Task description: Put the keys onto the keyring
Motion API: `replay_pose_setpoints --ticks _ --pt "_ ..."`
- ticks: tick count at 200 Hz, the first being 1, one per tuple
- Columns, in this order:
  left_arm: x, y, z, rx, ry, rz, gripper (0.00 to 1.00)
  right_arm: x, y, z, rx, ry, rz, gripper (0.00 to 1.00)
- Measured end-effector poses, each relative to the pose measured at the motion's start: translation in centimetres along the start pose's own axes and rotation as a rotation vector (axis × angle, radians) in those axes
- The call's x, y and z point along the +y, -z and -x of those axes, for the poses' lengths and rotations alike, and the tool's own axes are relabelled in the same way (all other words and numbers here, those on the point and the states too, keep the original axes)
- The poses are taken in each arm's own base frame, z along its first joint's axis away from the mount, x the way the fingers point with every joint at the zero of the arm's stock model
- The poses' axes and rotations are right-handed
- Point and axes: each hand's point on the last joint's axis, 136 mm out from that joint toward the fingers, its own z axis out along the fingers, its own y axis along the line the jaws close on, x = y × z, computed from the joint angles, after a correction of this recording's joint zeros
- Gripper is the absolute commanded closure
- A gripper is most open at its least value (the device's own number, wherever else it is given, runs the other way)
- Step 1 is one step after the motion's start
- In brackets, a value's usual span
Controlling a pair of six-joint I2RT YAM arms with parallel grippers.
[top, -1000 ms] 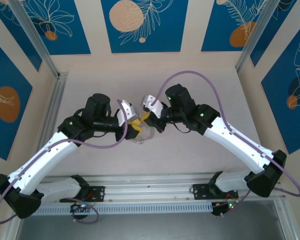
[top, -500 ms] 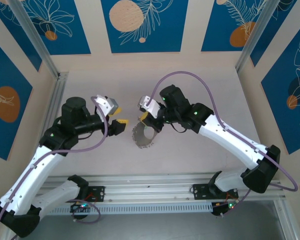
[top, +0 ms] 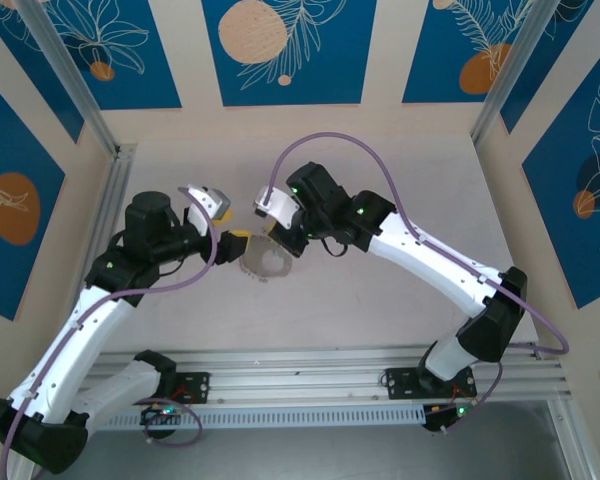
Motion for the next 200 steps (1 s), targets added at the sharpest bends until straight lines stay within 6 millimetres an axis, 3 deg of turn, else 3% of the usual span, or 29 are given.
replay_pose_setpoints --ticks 24,49,75,91,133,160,180,200 --pt "0.0 0.0 0.1 -0.007 0.004 0.002 0.3 -2.4 0.4 0.6 0.034 -0.001 -0.129 1.0" --pt "0.4 0.5 0.5 -0.027 0.005 0.031 0.3 -3.6 -1.1 -0.7 0.119 -0.011 -0.19 1.0" --pt "1.2 1.3 0.8 -0.057 0.002 0.093 0.3 -3.7 -2.7 -3.2 0.229 -0.031 -0.184 1.0" --pt "1.9 1.9 1.1 -0.073 0.009 0.137 0.3 -3.7 -3.0 -3.7 0.264 -0.037 -0.177 1.0" --pt "3.8 3.0 1.4 -0.091 0.021 0.244 0.3 -2.3 -2.3 -1.6 0.191 -0.075 -0.076 1.0" --pt "4.4 3.1 1.3 -0.087 0.024 0.273 0.3 -1.7 -1.6 -1.3 0.152 -0.138 0.01 1.0" --pt "4.5 3.2 1.3 -0.088 0.025 0.279 0.3 -1.8 -1.0 -2.9 0.16 -0.201 0.044 1.0" --pt "4.5 3.2 1.3 -0.088 0.026 0.279 0.3 -1.8 -1.0 -5.9 0.211 -0.285 0.077 1.0"
